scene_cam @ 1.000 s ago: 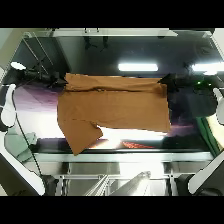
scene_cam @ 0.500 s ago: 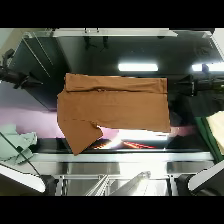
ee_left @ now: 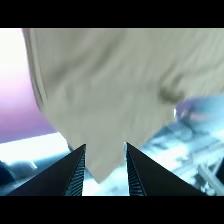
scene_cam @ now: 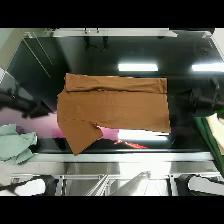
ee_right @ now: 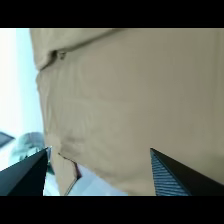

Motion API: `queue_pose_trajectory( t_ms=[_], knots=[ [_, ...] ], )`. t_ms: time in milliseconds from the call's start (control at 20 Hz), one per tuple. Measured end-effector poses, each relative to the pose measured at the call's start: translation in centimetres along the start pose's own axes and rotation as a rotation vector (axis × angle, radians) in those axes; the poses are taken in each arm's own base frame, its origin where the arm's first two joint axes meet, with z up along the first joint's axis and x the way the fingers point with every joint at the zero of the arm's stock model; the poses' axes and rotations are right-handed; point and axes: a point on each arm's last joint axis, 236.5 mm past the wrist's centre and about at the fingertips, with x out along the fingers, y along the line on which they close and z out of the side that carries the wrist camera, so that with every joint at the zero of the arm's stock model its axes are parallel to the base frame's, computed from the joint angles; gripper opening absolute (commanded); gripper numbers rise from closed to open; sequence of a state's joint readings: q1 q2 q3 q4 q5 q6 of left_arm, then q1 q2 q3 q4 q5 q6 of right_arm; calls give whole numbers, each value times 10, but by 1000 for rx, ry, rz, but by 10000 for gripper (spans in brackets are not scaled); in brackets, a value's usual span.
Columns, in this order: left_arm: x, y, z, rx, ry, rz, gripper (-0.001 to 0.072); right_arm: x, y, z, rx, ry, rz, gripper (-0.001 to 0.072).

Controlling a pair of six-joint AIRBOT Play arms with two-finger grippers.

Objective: Fold the shirts.

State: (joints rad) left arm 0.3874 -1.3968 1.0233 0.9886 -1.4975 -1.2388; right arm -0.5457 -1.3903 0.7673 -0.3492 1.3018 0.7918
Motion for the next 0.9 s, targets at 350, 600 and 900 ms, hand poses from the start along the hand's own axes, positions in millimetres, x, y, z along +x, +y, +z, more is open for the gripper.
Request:
queue_pose_trajectory(
  t_ms=[350,600,900],
  knots=[
    [71,16,-71,-81,114,10,288,6,-6,-44,3,-12,7,694],
    [93,25,-75,-76,88,50,288,6,-6,-45,6,-23,4,695],
    [98,30,-37,-90,-91,62,21,3,-22,-26,21,-76,-72,679]
  ],
)
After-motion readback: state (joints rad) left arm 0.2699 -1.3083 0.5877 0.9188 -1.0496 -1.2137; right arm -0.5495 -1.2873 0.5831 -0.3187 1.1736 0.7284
